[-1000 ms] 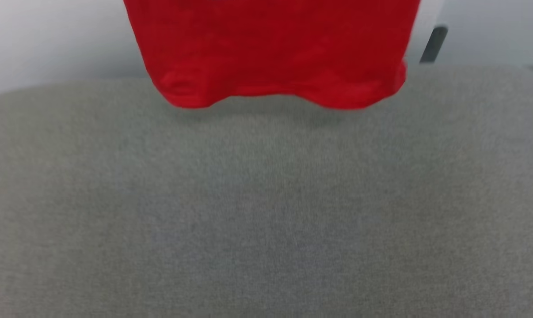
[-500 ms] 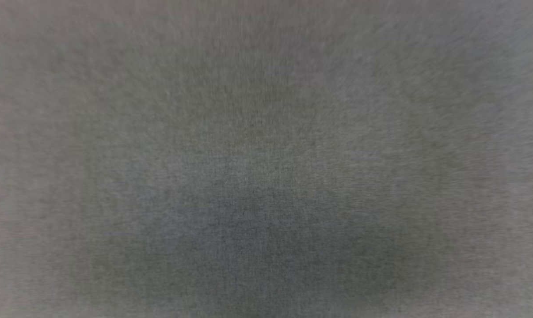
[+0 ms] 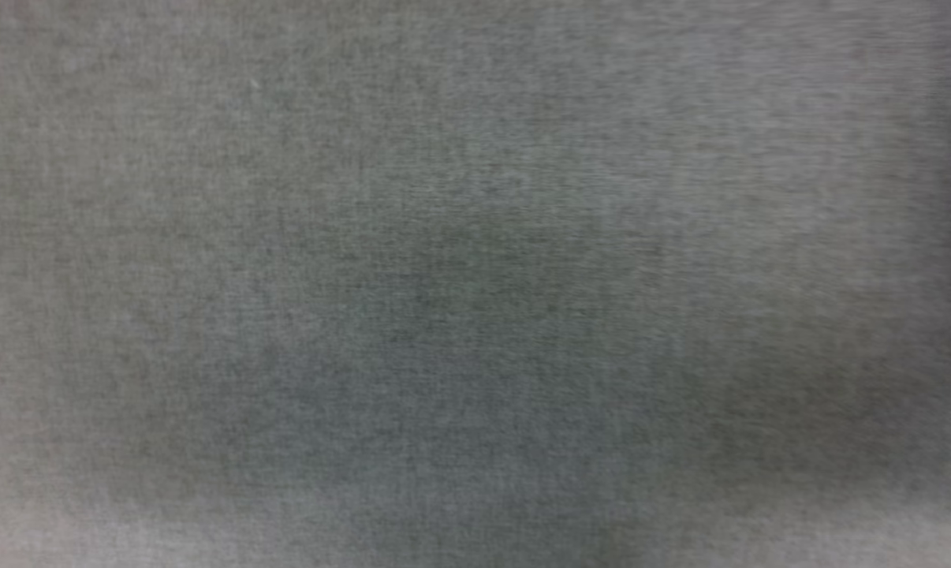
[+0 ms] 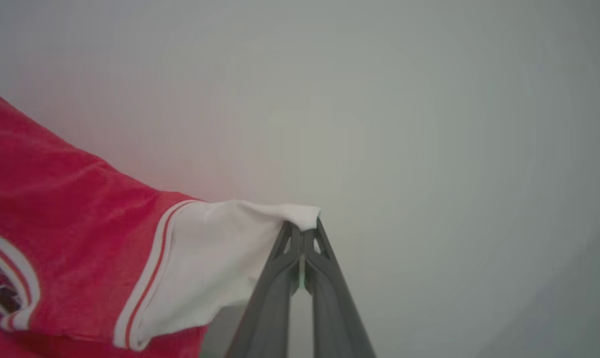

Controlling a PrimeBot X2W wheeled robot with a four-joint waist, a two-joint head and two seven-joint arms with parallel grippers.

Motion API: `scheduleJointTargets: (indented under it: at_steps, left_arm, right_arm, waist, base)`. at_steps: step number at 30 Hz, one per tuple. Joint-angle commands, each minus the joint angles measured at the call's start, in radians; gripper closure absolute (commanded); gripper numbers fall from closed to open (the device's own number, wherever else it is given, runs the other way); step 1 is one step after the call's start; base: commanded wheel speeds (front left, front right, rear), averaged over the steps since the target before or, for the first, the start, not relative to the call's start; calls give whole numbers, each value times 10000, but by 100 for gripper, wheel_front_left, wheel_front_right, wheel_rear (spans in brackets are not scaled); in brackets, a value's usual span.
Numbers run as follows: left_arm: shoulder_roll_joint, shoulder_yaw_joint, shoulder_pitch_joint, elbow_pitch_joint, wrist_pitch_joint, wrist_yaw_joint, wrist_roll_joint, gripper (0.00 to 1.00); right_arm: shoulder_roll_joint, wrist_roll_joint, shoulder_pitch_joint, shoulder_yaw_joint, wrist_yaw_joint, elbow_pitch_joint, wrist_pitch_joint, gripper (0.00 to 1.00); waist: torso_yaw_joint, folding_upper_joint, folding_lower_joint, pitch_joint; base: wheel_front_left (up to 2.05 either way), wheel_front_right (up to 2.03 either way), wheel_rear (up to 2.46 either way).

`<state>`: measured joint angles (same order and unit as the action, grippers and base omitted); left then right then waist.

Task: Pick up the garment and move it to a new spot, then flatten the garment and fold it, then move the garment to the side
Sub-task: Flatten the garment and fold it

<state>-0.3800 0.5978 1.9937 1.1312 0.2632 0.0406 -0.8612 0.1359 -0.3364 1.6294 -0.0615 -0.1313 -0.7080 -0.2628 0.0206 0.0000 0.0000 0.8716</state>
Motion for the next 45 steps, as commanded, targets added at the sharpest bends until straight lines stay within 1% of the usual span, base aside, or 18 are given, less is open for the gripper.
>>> scheduleJointTargets:
  at_steps: [1,5,8,13,15,19,21,23,24,26,28,30,34,36,39,41,43,45]
  left_arm:
    - [48,-107,-186,46,8,8,10,100]
    - [307,-40,-1101,716,7,216,-23,100]
    - [473,-135,-1559,1009,-104,422,-298,100]
    - [453,-380,-2391,1276,-518,664,-780,100]
    - [356,-593,-2634,1305,-625,745,-1065,100]
    - [302,-576,-3426,1343,-1037,839,-1282,100]
    - [276,-599,-3878,1347,-1342,863,-1439,100]
    - [273,-505,-4483,1328,-1753,895,-1566,100]
    - [273,-505,-4483,1328,-1753,895,-1566,100]
    - [214,-371,-5006,1138,-2083,888,-1568,100]
    - [158,-307,-5819,932,-2285,893,-1734,100]
    - [54,-130,-6675,645,-2587,894,-1770,100]
    - [-281,245,-8464,-128,-2704,897,-1762,100]
    - [-532,351,-9358,-572,-2716,897,-1793,100]
    - [-846,442,-10667,-1398,-2728,832,-1893,100]
    - [-1152,428,-11533,-2148,-2816,529,-2002,100]
    - [-1454,434,-12484,-3199,-3037,139,-2145,100]
    - [-1859,348,-13507,-4494,-3306,-470,-2377,100]
  right_arm:
    - [-40,161,-26,67,9,-244,-21,100]
    - [22,711,-110,461,9,-1927,-13,100]
    - [38,1721,169,221,9,-2581,-20,100]
    - [521,3327,46,448,9,-3521,30,100]
    - [735,4046,27,584,9,-3748,130,100]
    - [1235,5449,-591,929,9,-4026,919,100]
    - [1343,6170,-1066,1202,9,-3921,1446,100]
    - [1394,6925,-1791,1602,9,-3702,2237,100]
    - [1394,6925,-1791,1602,9,-3702,2237,100]
    - [1526,7770,-2519,1937,9,-3145,2956,100]
    - [1633,8698,-3694,2319,9,-2459,3639,100]
    - [1855,9548,-4898,2682,9,-1516,4373,100]
    - [2552,10774,-7505,3078,7,620,5050,100]
    - [2906,11236,-8736,2807,9,1468,5194,100]
    - [3286,11447,-10448,2471,9,2586,5607,100]
    - [3445,11572,-11530,2151,9,3241,6075,100]
    - [3587,11675,-12555,1780,9,3932,6601,100]
    - [3698,11724,-13532,1509,9,4641,7189,100]
  waist:
    - [474,0,0,334]
    - [645,0,0,-27]
    - [800,0,0,-359]
    - [1013,0,0,-1247]
    - [1060,0,0,-1632]
    - [1134,0,0,-2502]
    - [1130,0,0,-2926]
    - [1107,0,0,-3386]
    - [1107,0,0,-3386]
    - [1064,0,0,-3762]
    - [1013,0,0,-4305]
    - [959,0,0,-4788]
    - [865,0,0,-5747]
    - [836,0,0,-6130]
    - [828,0,0,-6639]
    - [812,0,0,-6924]
    - [800,0,0,-7148]
    - [793,0,0,-7333]
  base:
    - [0,0,0]
    - [0,0,0]
    - [0,0,0]
    - [0,0,0]
    - [0,0,0]
    - [0,0,0]
    - [0,0,0]
    - [0,0,0]
    - [0,0,0]
    - [0,0,0]
    - [0,0,0]
    - [0,0,0]
    - [0,0,0]
    - [0,0,0]
    - [0,0,0]
    - [0,0,0]
    - [0,0,0]
    - [0,0,0]
